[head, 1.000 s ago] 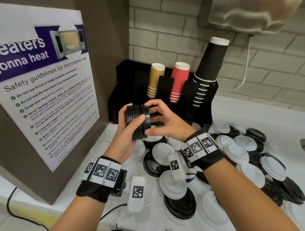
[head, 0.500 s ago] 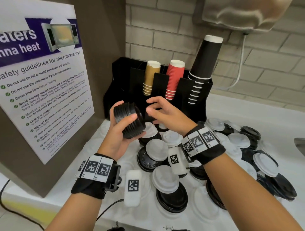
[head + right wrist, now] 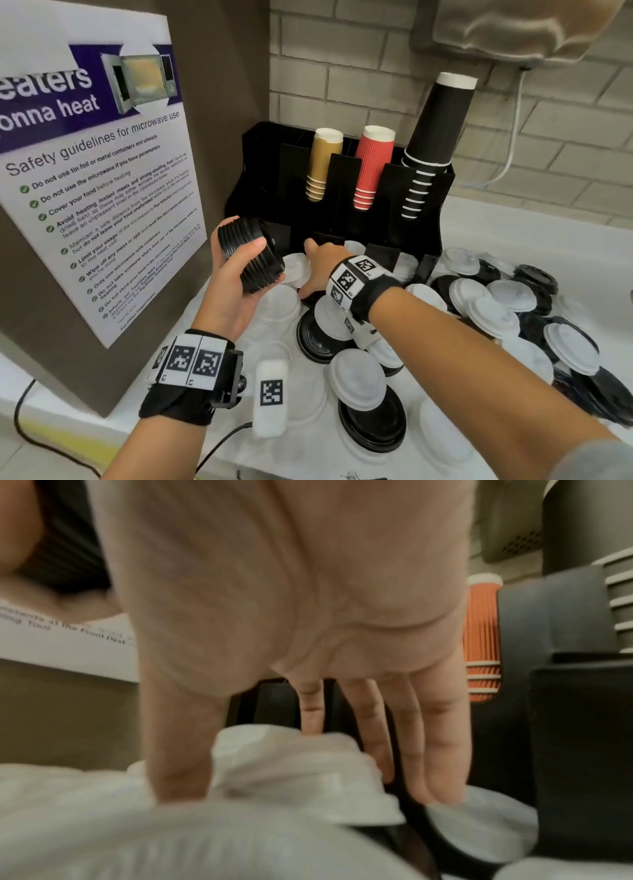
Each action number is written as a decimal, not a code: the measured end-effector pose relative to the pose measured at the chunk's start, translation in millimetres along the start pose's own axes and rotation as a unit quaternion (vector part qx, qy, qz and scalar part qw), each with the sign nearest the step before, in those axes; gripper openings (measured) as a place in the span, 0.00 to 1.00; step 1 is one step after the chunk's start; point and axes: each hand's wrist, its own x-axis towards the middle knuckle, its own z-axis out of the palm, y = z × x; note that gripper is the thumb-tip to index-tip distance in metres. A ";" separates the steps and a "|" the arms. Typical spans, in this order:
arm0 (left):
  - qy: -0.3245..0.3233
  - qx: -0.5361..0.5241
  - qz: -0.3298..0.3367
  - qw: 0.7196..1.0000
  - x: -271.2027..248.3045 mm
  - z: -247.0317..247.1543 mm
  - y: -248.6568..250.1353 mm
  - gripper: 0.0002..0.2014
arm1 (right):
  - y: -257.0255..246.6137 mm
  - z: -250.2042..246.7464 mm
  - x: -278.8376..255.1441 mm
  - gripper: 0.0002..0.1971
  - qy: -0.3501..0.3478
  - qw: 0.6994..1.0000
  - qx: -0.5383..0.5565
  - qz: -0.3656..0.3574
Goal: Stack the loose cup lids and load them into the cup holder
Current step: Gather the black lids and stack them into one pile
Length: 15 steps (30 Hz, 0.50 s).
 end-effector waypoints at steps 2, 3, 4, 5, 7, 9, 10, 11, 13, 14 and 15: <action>-0.004 0.002 -0.008 1.000 2.2 -3.4 3.0 0.37 | -5.6 2.2 1.3 0.43 -0.012 1.000 0.007 0.020; -0.006 0.003 -0.011 1.000 3.4 -5.3 4.5 0.38 | -7.5 2.9 1.1 0.42 -0.015 0.999 0.012 0.027; -0.005 0.004 -0.013 1.000 4.6 -6.9 6.4 0.40 | -8.6 2.2 0.4 0.41 -0.015 0.999 0.018 0.029; -0.003 0.005 -0.013 1.000 5.9 -8.4 8.5 0.42 | -9.9 0.6 -0.6 0.40 -0.010 0.999 0.028 0.023; -0.002 0.008 -0.013 1.000 8.6 -10.3 12.9 0.43 | -13.9 -6.0 -3.5 0.39 0.013 0.998 0.066 -0.007; -0.008 0.005 -0.016 1.000 11.5 -11.7 16.8 0.41 | -19.2 -13.6 -5.2 0.41 0.041 0.992 0.112 -0.029; -0.009 0.004 -0.019 1.000 13.3 -12.4 18.2 0.42 | -21.4 -18.0 -5.3 0.43 0.046 0.990 0.129 -0.023; -0.008 0.001 -0.024 1.000 14.9 -12.8 19.5 0.43 | -22.5 -22.3 -5.4 0.44 0.044 0.991 0.129 -0.009; -0.009 -0.003 -0.030 0.999 19.0 -12.5 21.5 0.42 | -21.6 -31.1 -4.2 0.37 0.000 0.998 0.067 0.016; -0.013 -0.005 -0.034 0.999 20.7 -12.0 21.9 0.41 | -20.5 -33.7 -2.6 0.32 -0.040 0.998 0.027 0.027; -0.017 -0.006 -0.037 0.999 22.4 -11.1 21.8 0.40 | -19.6 -33.7 -0.2 0.29 -0.078 0.996 -0.005 0.036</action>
